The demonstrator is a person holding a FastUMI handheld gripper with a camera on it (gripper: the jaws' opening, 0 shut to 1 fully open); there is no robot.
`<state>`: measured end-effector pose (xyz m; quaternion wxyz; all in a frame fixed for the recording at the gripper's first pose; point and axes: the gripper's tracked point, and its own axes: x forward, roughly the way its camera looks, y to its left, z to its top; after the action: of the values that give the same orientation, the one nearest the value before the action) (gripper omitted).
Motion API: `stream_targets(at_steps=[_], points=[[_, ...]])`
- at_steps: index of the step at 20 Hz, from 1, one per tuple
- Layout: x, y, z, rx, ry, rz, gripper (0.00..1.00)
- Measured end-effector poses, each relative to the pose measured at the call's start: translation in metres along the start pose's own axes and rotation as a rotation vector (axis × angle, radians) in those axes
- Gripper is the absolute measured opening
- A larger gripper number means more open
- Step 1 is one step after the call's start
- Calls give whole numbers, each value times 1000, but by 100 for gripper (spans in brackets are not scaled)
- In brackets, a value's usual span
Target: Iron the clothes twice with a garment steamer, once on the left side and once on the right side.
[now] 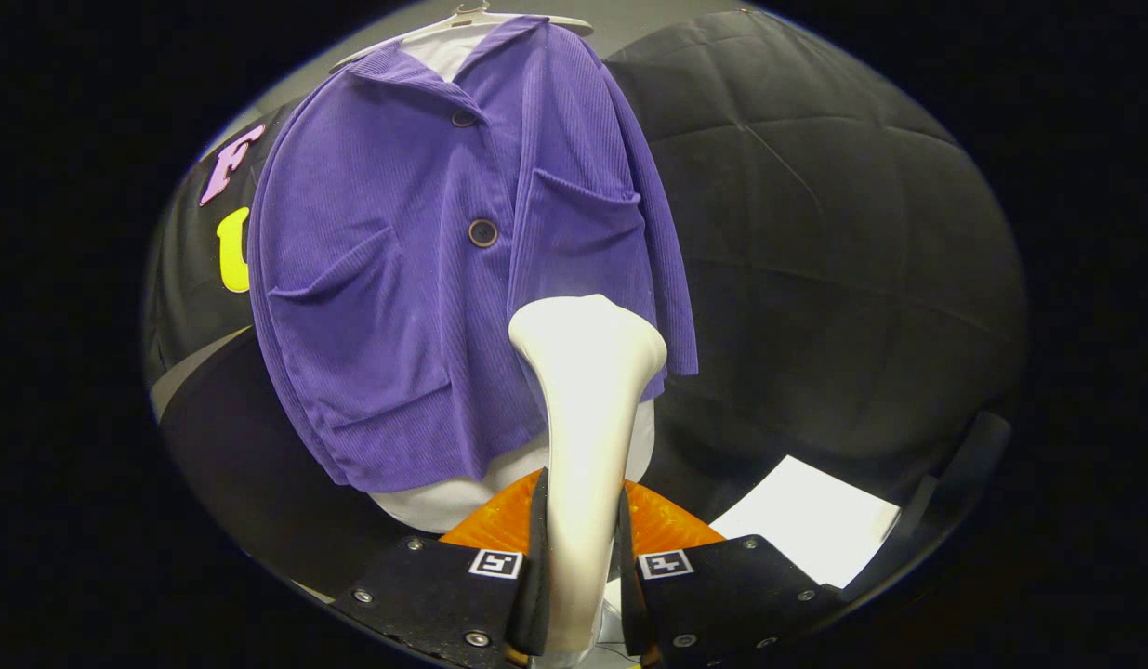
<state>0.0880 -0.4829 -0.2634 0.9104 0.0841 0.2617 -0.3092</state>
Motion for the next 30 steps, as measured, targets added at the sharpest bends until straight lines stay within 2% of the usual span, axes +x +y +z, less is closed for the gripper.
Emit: stream_targets(at_steps=[4, 8, 14, 21, 30], points=[[-13, 5, -19, -22, 19, 18, 31], [-51, 14, -21, -38, -16, 44, 31], [-139, 43, -13, -88, -99, 79, 31], [-257, 100, 7, -139, -235, 143, 31], [-375, 163, 12, -226, -347, 238, 31]])
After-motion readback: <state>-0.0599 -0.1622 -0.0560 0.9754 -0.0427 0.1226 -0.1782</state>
